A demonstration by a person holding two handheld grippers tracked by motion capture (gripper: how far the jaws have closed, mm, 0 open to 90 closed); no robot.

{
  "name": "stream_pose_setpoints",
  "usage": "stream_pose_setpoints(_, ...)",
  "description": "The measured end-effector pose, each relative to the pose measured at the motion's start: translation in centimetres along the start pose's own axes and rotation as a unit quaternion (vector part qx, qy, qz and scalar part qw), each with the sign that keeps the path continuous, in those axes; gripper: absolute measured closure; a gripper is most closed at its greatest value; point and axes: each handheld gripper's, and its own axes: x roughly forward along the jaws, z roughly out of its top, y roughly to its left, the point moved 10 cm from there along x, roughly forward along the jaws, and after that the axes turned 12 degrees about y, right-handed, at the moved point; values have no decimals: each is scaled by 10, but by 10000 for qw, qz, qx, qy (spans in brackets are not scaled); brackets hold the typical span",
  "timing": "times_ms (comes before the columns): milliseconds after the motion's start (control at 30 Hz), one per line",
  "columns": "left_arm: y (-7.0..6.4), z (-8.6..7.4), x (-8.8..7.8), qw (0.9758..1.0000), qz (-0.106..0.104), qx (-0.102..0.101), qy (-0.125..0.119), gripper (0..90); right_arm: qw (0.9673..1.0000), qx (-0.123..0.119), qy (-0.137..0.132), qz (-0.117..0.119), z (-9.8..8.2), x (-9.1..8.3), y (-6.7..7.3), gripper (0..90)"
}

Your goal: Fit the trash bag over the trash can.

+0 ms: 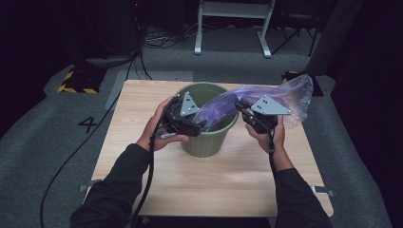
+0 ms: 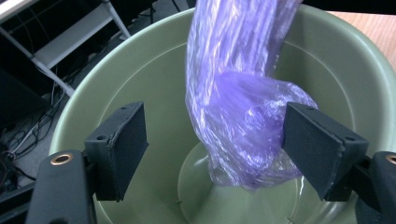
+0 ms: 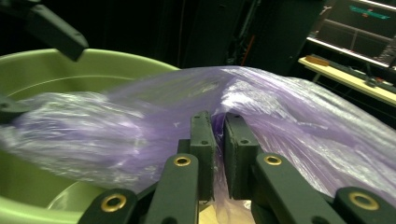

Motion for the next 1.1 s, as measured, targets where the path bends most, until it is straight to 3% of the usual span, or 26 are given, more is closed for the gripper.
stream_pose_setpoints(67,-3,2,1,10000,-89,-1,-33,223,10000,-49,7,52,-1,1,4,832)
stream_pose_setpoints(133,-9,7,1,9996,-259,80,-119,219,9999,-118,4,108,-1,2,8,831)
stream_pose_setpoints(267,-19,18,0,9986,-409,245,-215,206,9994,-279,-13,219,1,2,17,832)
stream_pose_setpoints(533,-23,33,5,9987,-379,267,-208,241,9975,-578,-36,411,4,-1,33,831)
stream_pose_setpoints(700,-23,33,10,9986,-266,439,-93,441,9968,-609,-82,518,5,-5,38,815)
stream_pose_setpoints(867,-19,32,13,9980,-127,614,-118,730,9962,-607,-131,610,5,-8,42,782)
stream_pose_setpoints(933,-17,32,13,9981,-137,580,-159,795,9962,-586,-134,627,4,-9,42,768)
stream_pose_setpoints(1100,-20,31,14,9975,-316,622,-144,847,9957,-529,-178,739,4,-11,43,776)
